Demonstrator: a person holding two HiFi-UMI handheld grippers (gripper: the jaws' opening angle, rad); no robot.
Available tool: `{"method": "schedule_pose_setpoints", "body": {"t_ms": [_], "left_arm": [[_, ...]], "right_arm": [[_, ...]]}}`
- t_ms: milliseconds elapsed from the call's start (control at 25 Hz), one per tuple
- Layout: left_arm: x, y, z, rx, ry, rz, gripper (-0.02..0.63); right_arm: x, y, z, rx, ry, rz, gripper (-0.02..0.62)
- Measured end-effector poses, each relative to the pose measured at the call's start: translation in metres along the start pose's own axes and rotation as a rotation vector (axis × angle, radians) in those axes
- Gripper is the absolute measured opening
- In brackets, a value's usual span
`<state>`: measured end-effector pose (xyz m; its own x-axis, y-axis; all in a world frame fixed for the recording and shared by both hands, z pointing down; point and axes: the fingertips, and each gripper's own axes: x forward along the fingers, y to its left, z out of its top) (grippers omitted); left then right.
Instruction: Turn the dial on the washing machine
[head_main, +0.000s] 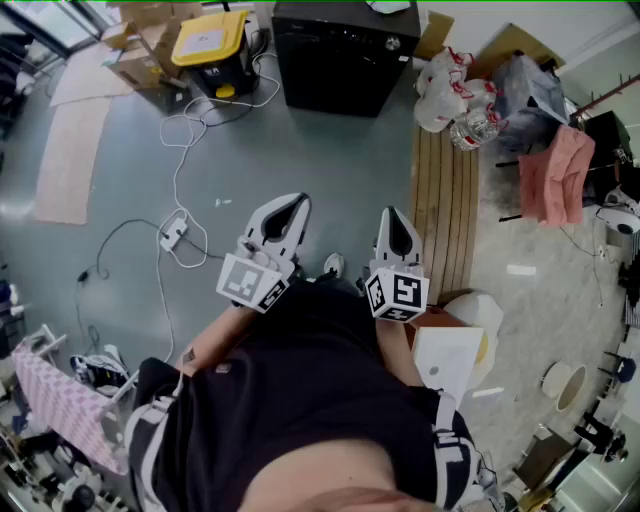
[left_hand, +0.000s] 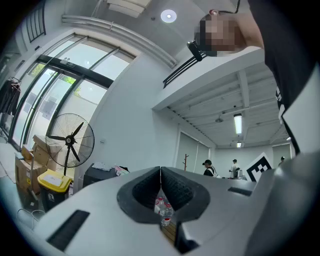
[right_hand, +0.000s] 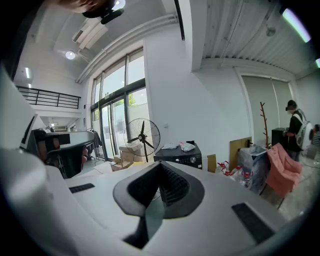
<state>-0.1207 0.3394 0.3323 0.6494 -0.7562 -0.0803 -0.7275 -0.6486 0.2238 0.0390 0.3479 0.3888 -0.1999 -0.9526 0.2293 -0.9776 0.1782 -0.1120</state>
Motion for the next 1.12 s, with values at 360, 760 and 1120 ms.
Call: {"method": "schedule_pose_setpoints", "body": {"t_ms": [360, 760, 1120], "left_arm": [[-0.006, -0.005, 0.0, 0.001, -0.008, -0.006, 0.023], [-0.023, 0.01, 0.0, -0.017, 0.0, -0.01, 0.023], [-0.035, 0.053, -0.009, -0.06, 0.007, -0.021, 0.023]], "right_arm": [[-0.009, 0.007, 0.013, -0.003, -0.065, 0.018, 0.025], [0.005, 0.02, 0.024, -0.006, -0.094, 0.006, 0.163], [0.027, 0.046, 0.003, 0.012, -0.071, -0.028, 0.163]]}}
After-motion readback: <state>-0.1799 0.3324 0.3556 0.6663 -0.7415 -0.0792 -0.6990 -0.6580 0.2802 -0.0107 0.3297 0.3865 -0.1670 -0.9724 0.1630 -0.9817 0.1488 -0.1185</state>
